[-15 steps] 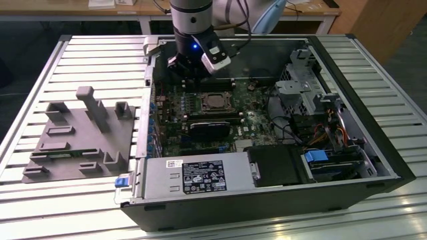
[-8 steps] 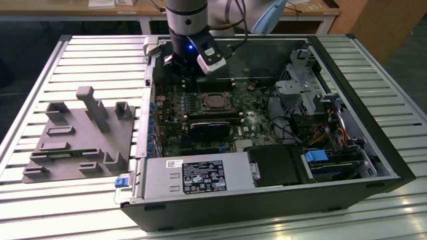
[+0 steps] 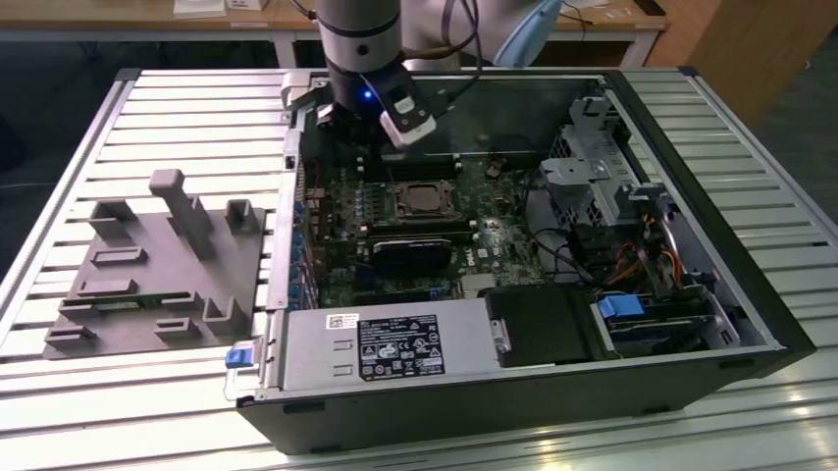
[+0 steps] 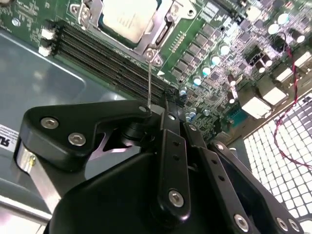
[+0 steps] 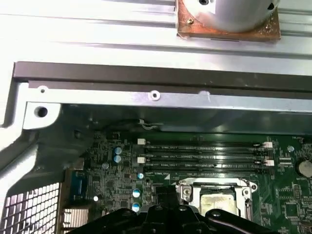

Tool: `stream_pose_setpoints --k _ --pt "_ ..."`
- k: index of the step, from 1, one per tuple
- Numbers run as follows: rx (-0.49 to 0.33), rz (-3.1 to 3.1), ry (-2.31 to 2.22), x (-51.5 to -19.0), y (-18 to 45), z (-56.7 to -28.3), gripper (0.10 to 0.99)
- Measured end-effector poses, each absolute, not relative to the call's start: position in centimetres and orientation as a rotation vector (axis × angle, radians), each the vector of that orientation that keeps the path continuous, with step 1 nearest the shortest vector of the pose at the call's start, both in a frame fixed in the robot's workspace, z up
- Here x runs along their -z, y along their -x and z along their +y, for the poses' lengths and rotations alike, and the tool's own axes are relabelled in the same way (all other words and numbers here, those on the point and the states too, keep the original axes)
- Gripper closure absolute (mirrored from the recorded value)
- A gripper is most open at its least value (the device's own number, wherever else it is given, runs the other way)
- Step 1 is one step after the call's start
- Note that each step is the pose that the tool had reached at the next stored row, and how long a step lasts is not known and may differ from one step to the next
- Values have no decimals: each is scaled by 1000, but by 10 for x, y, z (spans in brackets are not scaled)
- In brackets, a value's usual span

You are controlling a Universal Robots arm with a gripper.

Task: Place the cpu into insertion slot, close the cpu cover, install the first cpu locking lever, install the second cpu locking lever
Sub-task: 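Install the first cpu locking lever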

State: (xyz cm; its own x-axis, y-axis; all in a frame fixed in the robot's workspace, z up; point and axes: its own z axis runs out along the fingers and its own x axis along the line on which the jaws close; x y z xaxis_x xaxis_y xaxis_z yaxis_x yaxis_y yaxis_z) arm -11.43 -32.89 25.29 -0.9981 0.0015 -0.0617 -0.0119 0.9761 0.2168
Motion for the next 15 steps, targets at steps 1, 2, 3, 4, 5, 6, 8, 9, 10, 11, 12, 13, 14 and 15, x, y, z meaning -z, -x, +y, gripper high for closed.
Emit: stream_pose_setpoints --k 1,2,3,4,5,6,8,9,10,11,12,13,14,15 --pt "-342 3061 8 -253 115 -329 984" --pt "-350 3060 8 -253 116 -329 984" --pt "-363 3058 8 -252 117 -329 984" --pt "-380 3056 7 -252 117 -329 984" --pt "-396 3054 6 -252 118 -329 984" --pt "-409 3052 6 -252 118 -329 984" --pt "-421 3051 5 -252 118 -329 984" --pt "-424 3050 5 -252 118 -329 984" --pt "-426 3050 5 -251 117 -329 984" --pt "-427 3050 5 -251 117 -329 984" --pt "-428 3050 5 -251 116 -329 984" --pt "-429 3049 5 -250 115 -329 984" --pt "-430 3049 5 -250 114 -329 984" --pt "-430 3049 5 -250 113 -329 984"
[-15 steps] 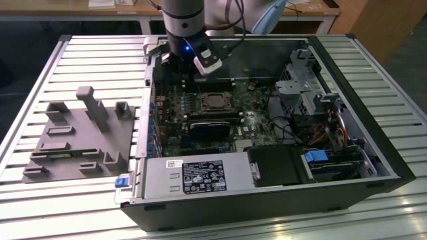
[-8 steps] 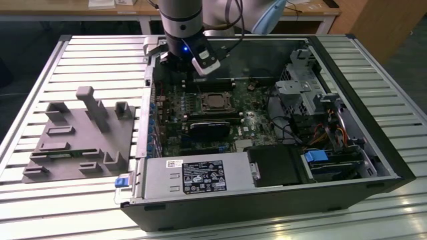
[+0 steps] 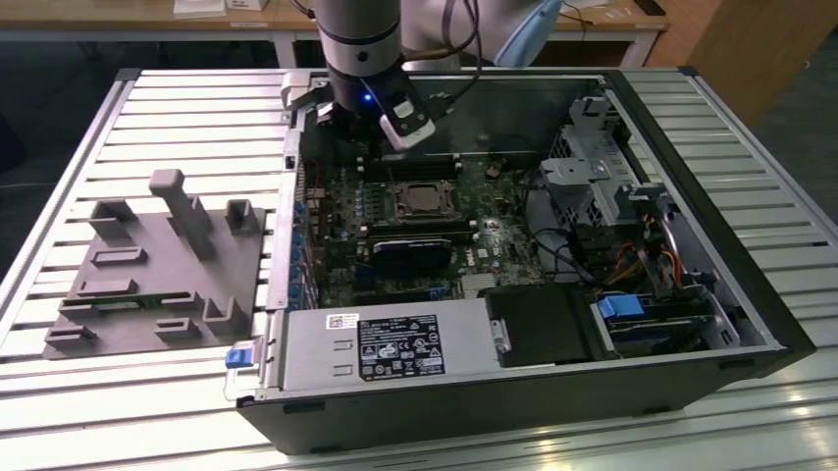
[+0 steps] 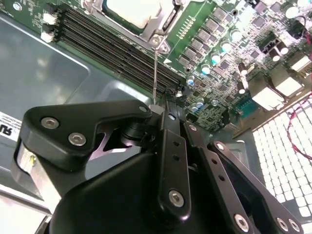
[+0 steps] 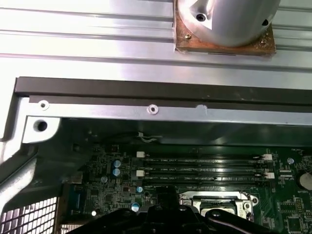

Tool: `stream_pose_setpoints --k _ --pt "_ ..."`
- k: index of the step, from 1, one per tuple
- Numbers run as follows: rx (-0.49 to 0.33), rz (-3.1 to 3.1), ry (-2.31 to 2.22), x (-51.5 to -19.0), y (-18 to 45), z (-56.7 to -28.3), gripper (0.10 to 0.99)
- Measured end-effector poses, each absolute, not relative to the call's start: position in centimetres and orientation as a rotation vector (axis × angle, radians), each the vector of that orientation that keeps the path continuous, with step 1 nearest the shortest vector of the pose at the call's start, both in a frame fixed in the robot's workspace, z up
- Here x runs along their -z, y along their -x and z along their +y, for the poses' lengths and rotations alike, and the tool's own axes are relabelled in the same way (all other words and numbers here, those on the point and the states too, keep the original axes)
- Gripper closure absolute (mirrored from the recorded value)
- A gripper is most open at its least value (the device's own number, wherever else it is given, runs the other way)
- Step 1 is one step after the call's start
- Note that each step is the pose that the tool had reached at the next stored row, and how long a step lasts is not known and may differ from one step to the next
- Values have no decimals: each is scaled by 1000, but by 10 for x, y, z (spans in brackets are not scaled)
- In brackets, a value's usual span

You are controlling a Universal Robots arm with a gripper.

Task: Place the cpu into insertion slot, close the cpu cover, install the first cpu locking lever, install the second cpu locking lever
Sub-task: 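Install the first cpu locking lever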

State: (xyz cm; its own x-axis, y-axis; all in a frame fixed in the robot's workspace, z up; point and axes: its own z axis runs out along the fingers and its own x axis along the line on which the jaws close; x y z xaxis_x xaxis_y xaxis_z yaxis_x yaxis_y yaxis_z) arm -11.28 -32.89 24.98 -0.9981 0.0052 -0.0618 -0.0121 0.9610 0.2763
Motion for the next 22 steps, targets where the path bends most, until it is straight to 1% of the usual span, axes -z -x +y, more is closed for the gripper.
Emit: stream_pose_setpoints --k 15,22 --pt "-431 3049 5 -248 74 -329 984" --pt "-429 3048 5 -248 71 -329 984"
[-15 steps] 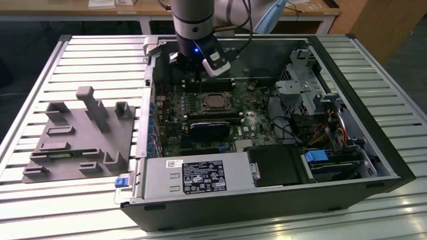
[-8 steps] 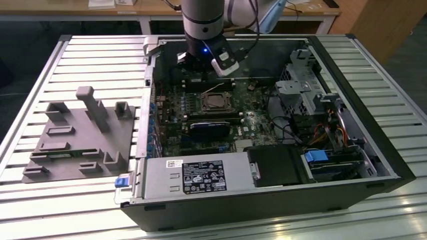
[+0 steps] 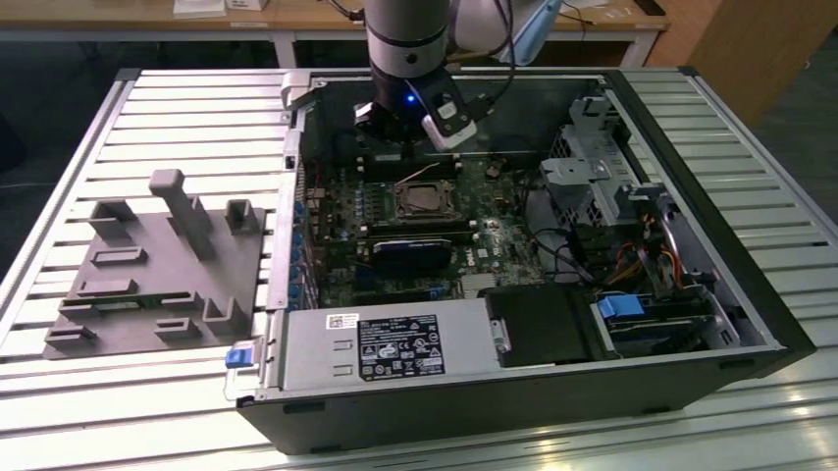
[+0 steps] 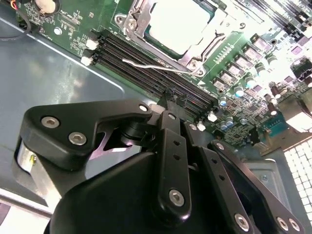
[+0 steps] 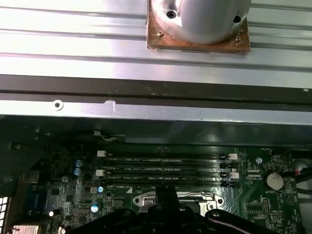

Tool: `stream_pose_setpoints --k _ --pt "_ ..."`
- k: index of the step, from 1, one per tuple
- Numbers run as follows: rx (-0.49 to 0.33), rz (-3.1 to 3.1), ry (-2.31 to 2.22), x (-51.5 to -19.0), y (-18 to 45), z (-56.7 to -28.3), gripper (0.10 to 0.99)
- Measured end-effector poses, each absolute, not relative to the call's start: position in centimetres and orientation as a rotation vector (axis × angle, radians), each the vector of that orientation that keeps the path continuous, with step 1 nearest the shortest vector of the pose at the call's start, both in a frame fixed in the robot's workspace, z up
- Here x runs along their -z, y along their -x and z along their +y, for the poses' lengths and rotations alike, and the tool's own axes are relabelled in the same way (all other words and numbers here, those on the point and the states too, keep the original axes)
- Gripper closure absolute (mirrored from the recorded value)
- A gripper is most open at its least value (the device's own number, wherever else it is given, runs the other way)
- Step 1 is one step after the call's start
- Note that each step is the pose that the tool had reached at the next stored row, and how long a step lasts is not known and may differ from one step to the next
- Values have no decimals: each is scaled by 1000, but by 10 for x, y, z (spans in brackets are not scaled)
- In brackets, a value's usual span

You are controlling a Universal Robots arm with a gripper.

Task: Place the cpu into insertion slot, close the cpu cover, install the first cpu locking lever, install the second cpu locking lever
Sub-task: 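Install the first cpu locking lever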

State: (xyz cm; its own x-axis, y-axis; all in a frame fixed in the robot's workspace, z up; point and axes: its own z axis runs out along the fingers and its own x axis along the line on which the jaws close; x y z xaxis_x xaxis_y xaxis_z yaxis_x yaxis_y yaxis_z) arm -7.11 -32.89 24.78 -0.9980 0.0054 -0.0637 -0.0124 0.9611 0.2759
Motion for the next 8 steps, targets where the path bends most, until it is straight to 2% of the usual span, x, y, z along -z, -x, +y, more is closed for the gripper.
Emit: stream_pose_setpoints --k 8 --pt "-389 2984 21 -245 74 -329 984"
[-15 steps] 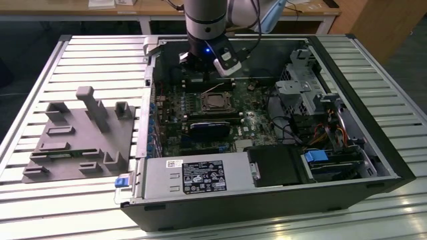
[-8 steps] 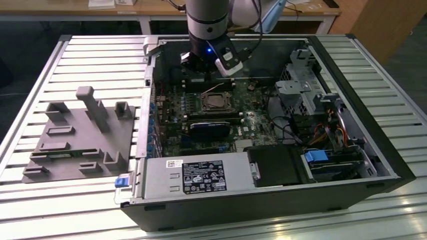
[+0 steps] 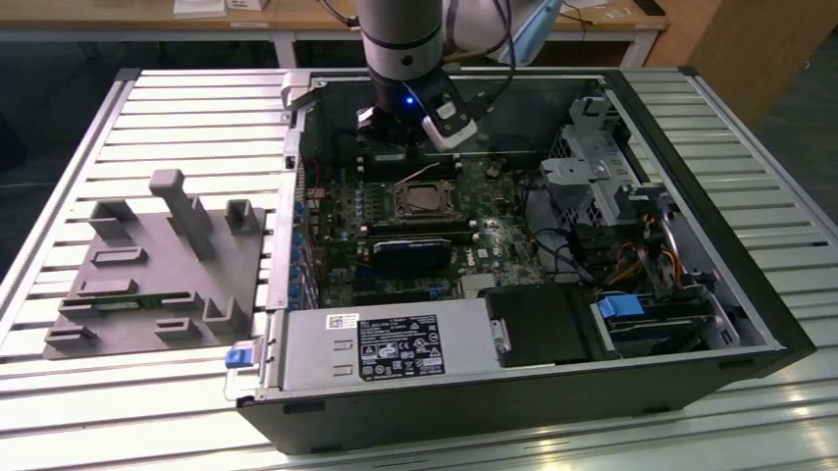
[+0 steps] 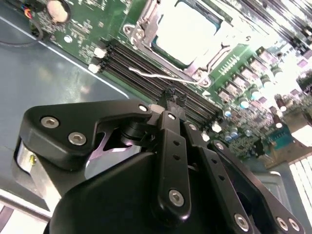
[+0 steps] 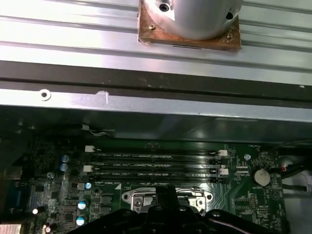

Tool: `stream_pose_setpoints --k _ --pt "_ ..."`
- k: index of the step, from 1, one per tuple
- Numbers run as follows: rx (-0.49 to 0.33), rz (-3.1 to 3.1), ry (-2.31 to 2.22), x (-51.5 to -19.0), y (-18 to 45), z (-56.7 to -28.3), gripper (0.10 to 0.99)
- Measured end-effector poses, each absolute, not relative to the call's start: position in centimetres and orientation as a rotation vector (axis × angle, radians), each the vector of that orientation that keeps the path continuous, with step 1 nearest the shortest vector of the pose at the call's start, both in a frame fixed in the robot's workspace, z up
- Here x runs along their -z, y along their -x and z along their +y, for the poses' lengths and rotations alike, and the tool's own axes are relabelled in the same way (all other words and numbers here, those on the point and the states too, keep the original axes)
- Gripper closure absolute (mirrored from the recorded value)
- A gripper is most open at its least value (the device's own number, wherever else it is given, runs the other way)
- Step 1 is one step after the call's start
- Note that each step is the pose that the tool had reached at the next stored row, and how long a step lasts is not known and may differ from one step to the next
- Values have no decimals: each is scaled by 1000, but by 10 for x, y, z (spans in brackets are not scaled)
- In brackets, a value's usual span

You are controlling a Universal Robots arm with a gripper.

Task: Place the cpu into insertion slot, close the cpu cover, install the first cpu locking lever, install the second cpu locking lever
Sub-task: 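Install the first cpu locking lever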

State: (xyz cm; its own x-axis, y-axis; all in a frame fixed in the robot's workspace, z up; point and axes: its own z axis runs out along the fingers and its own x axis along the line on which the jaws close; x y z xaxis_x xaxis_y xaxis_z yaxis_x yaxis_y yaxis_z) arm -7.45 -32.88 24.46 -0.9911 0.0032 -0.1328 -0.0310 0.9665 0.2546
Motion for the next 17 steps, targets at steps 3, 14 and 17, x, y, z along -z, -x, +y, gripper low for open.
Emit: stream_pose_setpoints --k 3,14,17 --pt "-374 2955 27 -244 75 -329 984" --pt "-349 2864 45 -237 78 -329 984" --pt "-362 2861 39 -234 78 -329 984"
